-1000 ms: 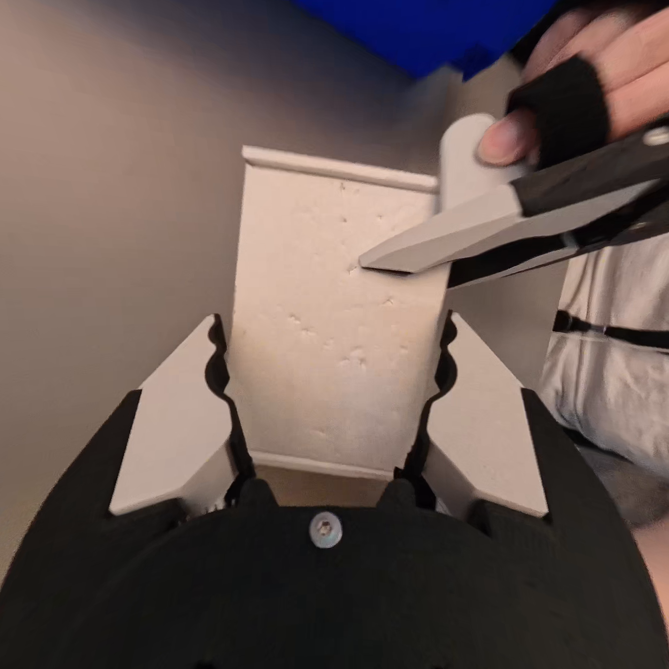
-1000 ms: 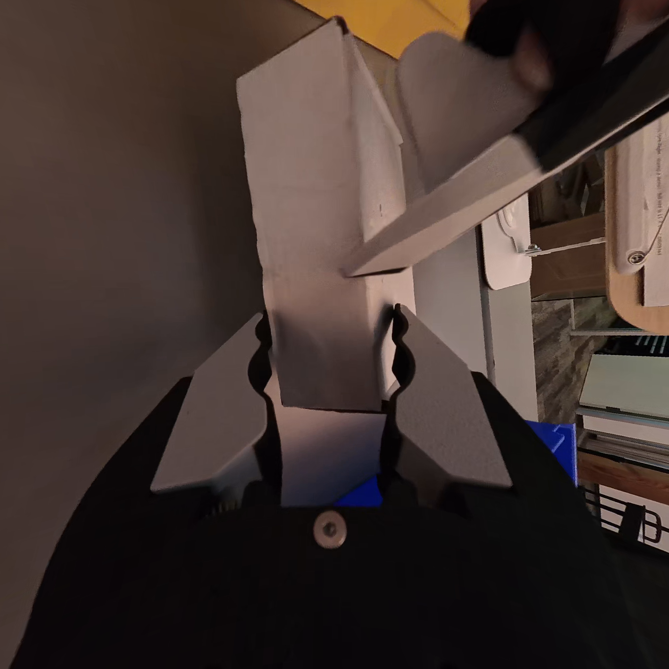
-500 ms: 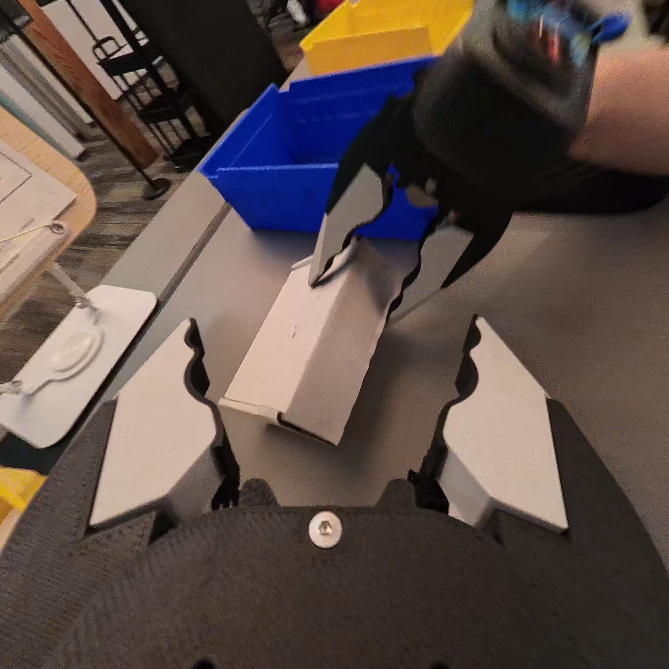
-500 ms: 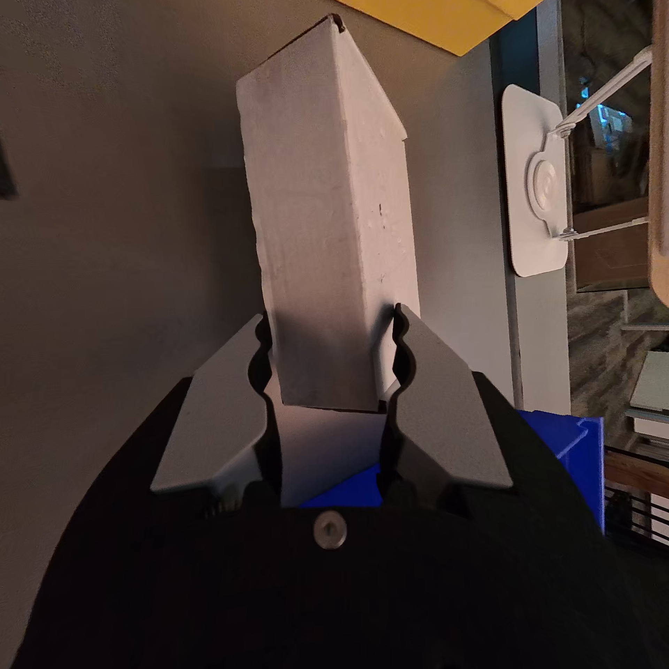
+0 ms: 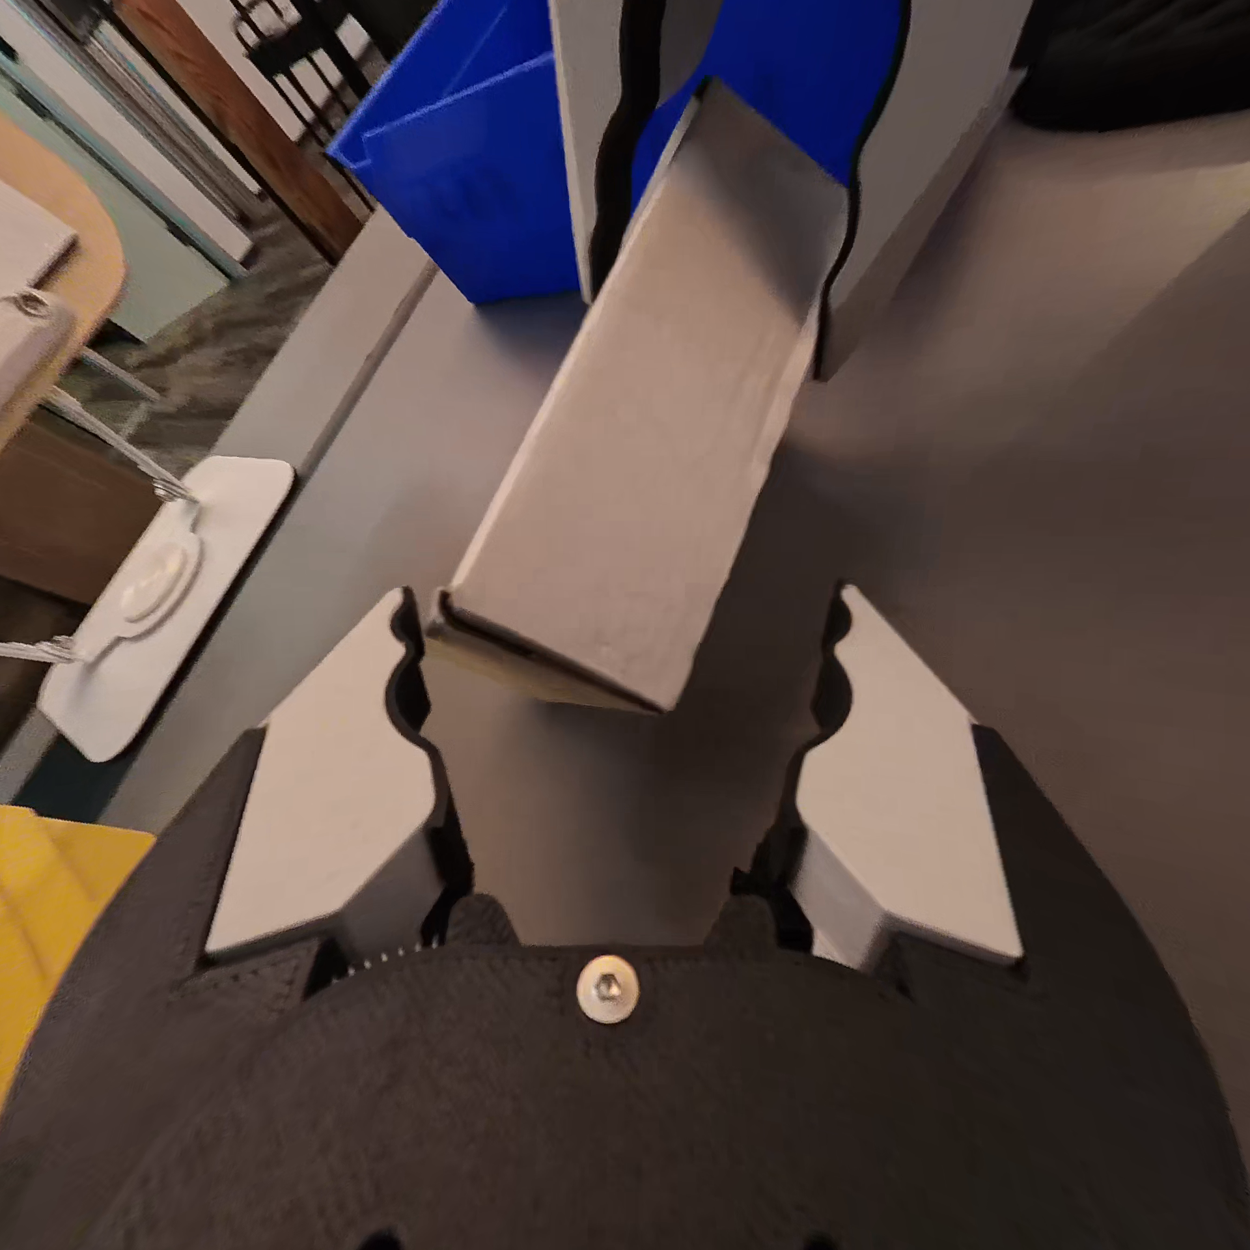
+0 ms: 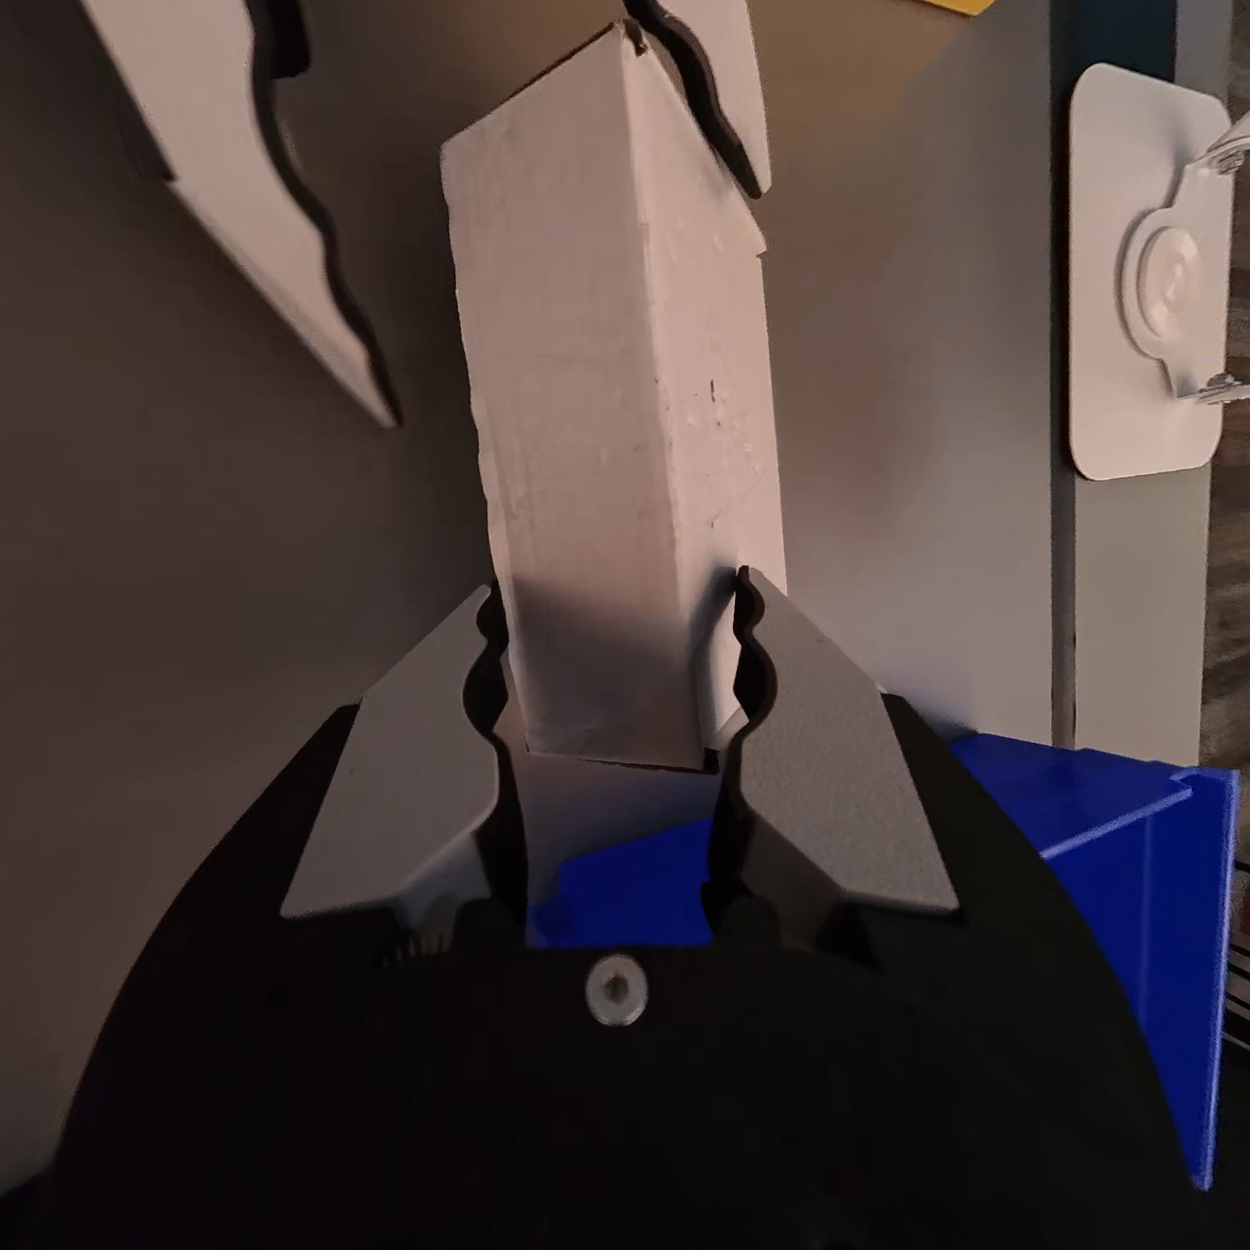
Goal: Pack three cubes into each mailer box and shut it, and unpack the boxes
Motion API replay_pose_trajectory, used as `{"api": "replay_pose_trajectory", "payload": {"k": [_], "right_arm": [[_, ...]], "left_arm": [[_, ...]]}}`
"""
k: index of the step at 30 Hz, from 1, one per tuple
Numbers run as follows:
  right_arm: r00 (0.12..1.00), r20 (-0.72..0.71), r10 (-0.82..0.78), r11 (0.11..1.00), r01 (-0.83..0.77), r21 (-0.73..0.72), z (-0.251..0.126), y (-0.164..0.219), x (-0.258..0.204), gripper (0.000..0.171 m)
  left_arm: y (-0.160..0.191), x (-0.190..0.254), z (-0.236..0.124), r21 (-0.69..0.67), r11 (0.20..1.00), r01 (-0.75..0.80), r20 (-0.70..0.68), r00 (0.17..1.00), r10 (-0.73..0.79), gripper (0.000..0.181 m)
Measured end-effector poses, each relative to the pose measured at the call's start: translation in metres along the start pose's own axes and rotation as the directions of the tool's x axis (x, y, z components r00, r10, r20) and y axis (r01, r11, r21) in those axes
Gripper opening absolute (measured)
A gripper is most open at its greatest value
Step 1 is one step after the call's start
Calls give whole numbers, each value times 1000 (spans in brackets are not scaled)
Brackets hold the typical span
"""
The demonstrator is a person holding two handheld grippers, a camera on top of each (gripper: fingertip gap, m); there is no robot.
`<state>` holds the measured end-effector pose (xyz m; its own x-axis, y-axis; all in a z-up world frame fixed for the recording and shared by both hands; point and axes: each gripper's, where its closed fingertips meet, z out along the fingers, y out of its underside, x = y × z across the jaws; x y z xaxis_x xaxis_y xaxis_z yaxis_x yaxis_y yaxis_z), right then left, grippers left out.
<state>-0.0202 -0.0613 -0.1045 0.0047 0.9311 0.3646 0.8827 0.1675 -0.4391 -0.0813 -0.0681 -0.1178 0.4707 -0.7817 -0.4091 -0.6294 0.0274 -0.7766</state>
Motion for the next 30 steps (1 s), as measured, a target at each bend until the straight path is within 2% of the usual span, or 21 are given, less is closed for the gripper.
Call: {"api": "replay_pose_trajectory", "payload": {"k": [2,8,11,16,18,20,21,24,27,30], "right_arm": [[999,36,6,1000,-6,12,-4,2,-2,68],[990,138,22,998,-31,59,-13,3,-10,67],[989,150,8,998,-17,57,-15,5,-11,68],[988,153,15,996,-28,84,-12,-3,-11,72],[993,120,-18,989,0,147,-13,-20,-14,85],[994,1,-108,974,106,198,-17,-39,-13,85],[981,-55,-186,960,193,205,-20,-45,-17,84],[919,-192,-345,908,379,181,-24,-54,-26,63],[906,-254,-339,907,387,167,-26,-55,-19,56],[928,-237,-289,919,338,202,-25,-56,-14,57]], "left_arm": [[-2,-3,1,37,999,-16,24,1000,16,106],[4,5,16,-7,1000,1,-16,1000,-1,109],[-2,2,19,12,1000,-19,17,1000,19,95],[0,-1,18,4,999,-42,19,999,42,92],[0,-1,18,4,999,-49,22,999,49,91],[0,-1,18,6,999,-51,26,998,50,90],[0,-2,17,6,999,-46,31,998,46,89],[1,-4,14,9,1000,-11,32,999,11,86],[1,-6,12,13,999,34,19,999,-34,84],[0,-7,11,14,998,62,9,998,-62,83]]}}
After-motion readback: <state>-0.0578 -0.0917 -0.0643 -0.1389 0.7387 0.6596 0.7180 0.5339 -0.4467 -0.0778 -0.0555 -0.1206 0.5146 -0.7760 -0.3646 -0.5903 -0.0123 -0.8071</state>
